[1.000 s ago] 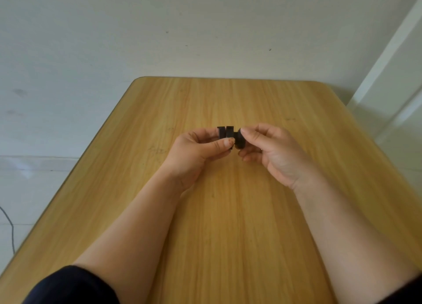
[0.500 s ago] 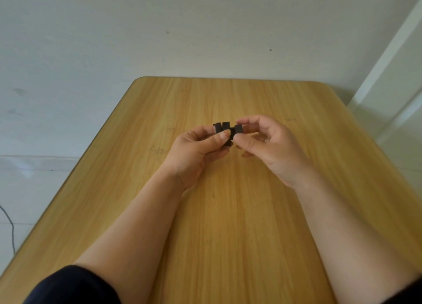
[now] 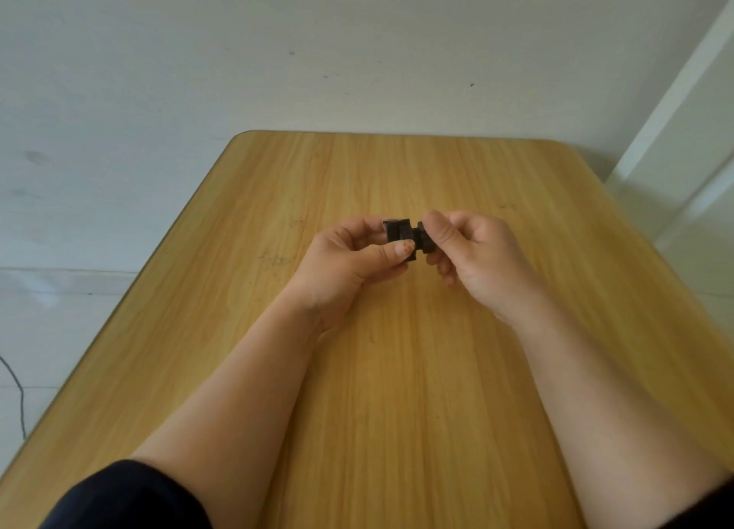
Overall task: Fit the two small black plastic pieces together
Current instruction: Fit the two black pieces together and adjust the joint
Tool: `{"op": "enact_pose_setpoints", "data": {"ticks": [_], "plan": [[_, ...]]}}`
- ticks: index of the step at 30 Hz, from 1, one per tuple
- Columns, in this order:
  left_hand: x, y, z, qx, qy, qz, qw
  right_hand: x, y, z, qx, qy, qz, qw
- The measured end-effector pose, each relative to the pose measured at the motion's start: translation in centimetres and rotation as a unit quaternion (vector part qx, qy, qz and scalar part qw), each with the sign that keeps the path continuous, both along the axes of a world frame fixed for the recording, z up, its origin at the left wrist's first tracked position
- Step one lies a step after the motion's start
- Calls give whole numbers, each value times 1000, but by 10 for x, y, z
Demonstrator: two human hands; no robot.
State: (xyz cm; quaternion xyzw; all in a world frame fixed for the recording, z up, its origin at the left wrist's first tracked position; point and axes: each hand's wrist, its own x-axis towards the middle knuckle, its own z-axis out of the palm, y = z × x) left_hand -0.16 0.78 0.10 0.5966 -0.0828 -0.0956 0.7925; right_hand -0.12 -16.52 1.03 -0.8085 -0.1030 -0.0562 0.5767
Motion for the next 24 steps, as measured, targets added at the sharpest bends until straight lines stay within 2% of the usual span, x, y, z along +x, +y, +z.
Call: {"op": "enact_pose_setpoints", "data": {"ticks": [4, 10, 13, 17, 20, 24], "plan": [[-1, -1, -1, 29, -21, -9, 999, 0, -1, 1, -48, 10, -17, 999], [-2, -1, -1, 45, -69, -35, 996, 2, -1, -1, -49, 52, -9, 997], [-1, -1, -1, 39, -65, -37, 996, 2, -2, -1, -49, 71, -4, 996], [1, 1, -1, -8, -20, -13, 1000, 1, -1, -3, -23, 23, -25, 999], [2, 3, 0, -40, 8, 4, 999, 1, -1, -3, 30, -31, 9, 999], [3, 4, 1, -47, 24, 9, 999, -1, 1, -1, 5, -75, 16, 997]]}}
